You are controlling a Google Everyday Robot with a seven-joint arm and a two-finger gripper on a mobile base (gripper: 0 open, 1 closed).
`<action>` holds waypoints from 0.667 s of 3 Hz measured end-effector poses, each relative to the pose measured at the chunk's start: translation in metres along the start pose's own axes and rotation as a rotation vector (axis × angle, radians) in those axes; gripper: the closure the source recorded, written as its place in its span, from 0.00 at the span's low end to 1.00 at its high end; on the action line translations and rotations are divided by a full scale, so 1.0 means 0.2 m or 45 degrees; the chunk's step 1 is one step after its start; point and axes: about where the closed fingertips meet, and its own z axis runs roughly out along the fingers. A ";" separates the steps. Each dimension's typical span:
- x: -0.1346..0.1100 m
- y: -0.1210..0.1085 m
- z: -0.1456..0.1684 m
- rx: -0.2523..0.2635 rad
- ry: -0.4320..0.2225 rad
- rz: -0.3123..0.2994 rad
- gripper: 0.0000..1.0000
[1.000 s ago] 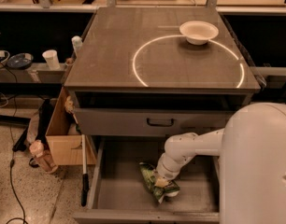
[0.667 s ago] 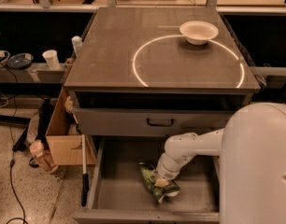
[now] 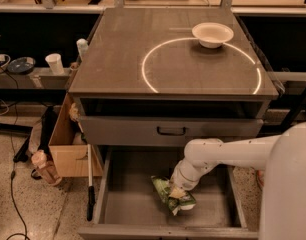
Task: Pick green jalapeno chip bag from middle drawer and place on counter
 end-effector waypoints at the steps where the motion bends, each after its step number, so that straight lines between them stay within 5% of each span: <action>1: -0.01 0.07 -0.17 -0.009 -0.052 -0.037 1.00; 2: -0.02 0.19 -0.41 0.025 -0.104 -0.084 1.00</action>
Offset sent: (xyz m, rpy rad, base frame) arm -0.0468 -0.0323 0.1220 0.1114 -0.0791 0.0640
